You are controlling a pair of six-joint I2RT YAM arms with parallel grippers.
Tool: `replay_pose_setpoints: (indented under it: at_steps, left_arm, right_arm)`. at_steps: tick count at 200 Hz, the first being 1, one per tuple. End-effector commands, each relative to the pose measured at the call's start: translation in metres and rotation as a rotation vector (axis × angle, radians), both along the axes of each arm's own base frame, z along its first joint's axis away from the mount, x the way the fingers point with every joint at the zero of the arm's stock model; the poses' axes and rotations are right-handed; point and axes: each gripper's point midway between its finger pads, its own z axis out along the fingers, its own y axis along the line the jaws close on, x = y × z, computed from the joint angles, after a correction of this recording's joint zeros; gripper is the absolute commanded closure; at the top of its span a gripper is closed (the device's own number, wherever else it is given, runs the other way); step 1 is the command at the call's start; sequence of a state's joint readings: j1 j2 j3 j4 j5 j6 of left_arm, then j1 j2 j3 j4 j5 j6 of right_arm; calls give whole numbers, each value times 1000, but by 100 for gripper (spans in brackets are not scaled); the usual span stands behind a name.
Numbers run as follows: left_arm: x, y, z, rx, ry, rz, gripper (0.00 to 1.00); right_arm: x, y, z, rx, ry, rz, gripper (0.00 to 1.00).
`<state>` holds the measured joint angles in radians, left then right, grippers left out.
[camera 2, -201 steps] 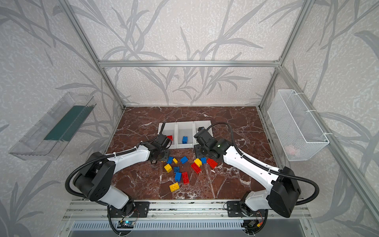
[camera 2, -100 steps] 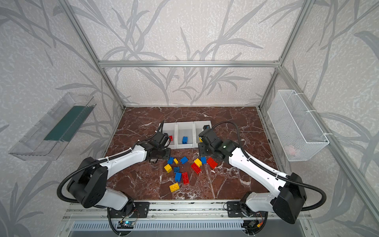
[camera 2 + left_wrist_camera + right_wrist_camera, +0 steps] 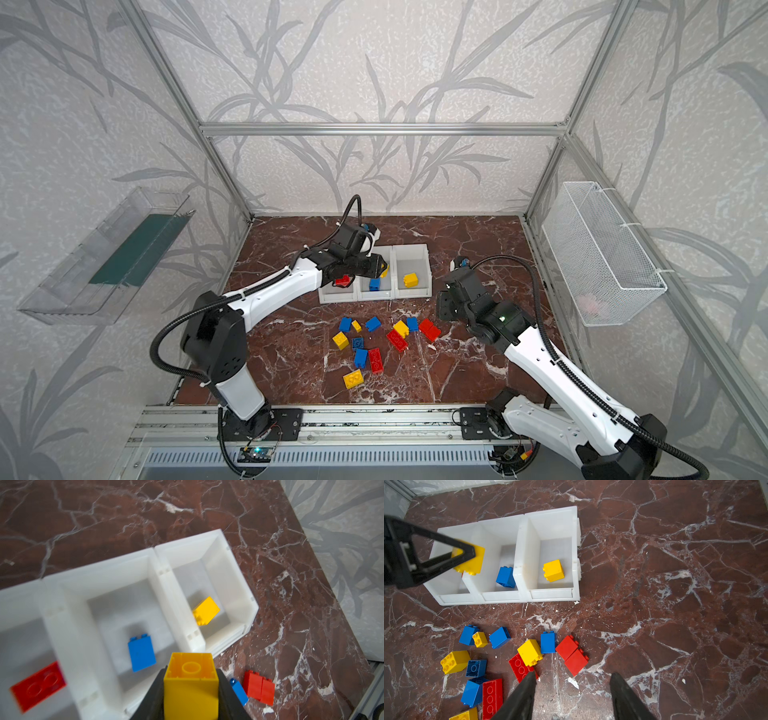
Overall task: Sort the legos into containers by color
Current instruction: Place the lego in the container.
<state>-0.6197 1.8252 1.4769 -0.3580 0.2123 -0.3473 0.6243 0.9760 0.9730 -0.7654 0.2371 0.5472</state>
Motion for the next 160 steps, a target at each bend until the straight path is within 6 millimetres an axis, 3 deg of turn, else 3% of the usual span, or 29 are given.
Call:
replay_pose_setpoints:
  at_steps: [1, 47, 87, 131, 160]
  left_arm:
    - [10, -32, 2, -20, -4, -74, 64]
    - [37, -60, -25, 18, 33, -89, 61]
    - [43, -65, -22, 0, 20, -92, 40]
    - [35, -56, -8, -15, 2, -87, 35]
    - [22, -31, 5, -24, -23, -57, 34]
  right_arm:
    - [-8, -11, -5, -21, 22, -29, 42]
    - [-15, -11, -4, -5, 29, -13, 42]
    - [-18, -14, -5, -12, 35, -12, 40]
    - [-17, -12, -7, -11, 45, -10, 39]
    - [-18, -10, -12, -22, 66, 5, 39]
